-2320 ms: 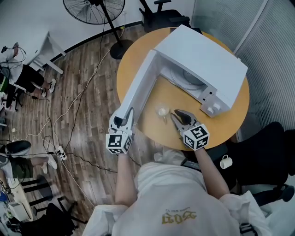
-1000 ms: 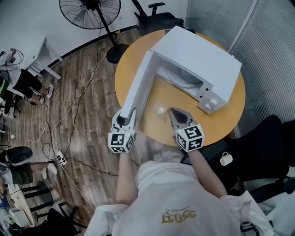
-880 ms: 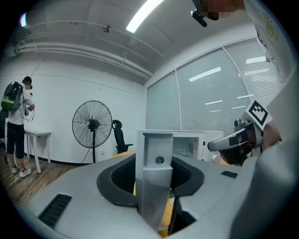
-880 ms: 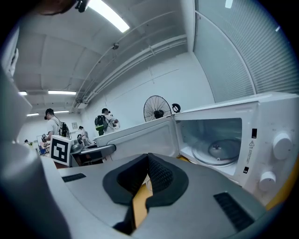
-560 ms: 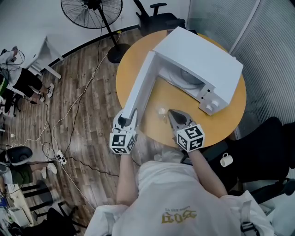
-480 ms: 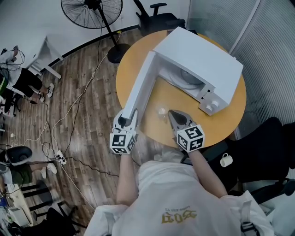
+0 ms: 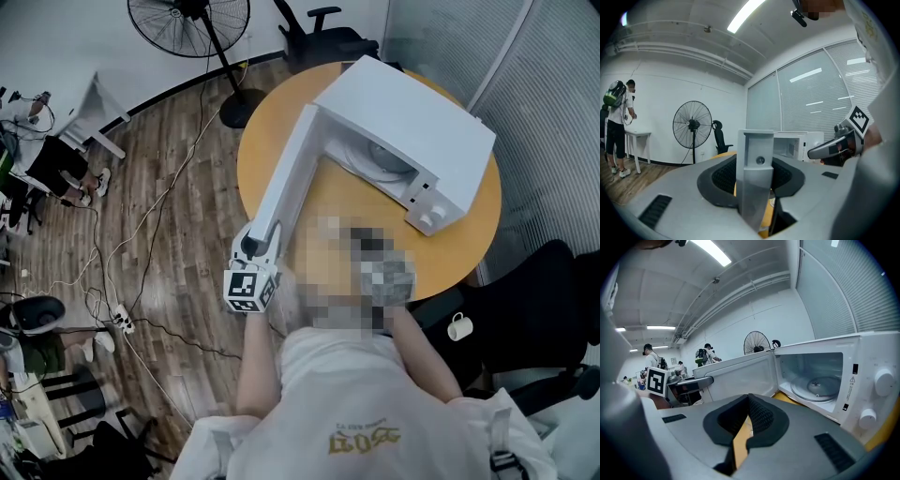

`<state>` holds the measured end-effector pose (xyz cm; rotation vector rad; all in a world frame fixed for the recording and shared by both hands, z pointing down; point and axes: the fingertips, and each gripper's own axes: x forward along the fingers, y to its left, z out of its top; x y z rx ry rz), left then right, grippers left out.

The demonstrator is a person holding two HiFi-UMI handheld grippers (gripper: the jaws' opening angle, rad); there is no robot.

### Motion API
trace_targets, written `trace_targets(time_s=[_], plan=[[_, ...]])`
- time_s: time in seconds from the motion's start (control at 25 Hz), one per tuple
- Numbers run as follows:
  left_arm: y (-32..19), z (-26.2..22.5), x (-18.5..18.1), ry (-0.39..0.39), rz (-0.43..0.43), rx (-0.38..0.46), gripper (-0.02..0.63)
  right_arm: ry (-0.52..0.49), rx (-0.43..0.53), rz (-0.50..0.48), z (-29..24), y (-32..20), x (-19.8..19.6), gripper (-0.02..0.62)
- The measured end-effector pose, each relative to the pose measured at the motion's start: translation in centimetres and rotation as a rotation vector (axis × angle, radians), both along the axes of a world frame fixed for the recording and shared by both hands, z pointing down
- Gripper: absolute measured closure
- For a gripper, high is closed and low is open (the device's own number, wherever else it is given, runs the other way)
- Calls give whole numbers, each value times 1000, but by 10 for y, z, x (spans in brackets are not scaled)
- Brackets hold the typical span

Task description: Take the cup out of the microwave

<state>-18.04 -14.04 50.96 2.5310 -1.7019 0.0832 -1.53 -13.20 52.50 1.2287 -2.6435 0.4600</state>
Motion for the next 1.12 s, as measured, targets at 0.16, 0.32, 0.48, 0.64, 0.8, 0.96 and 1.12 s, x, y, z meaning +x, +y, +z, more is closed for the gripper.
trace_targets(time_s=[0.16, 0.32, 0.48, 0.64, 0.8, 0.96, 1.12], plan=[[0, 0, 1, -1, 3, 0, 431, -1, -8, 2, 4, 0, 1, 584], [0, 1, -1, 1, 4, -1, 431, -1, -16, 2, 7, 1, 0, 584], [-1, 0, 0, 2, 5, 0, 431, 0, -21, 3, 9, 0, 0, 584], [0, 0, 0, 2, 4, -1, 431, 5, -26, 4, 10, 0, 1, 584], [0, 1, 0, 2, 2, -1, 431, -3, -33, 2, 11, 0, 1, 584], [0, 1, 0, 3, -1, 1, 431, -48, -57, 8, 12, 0, 3, 584], [1, 1, 0, 3, -2, 1, 431, -109, -94, 14, 14, 2, 6, 584]])
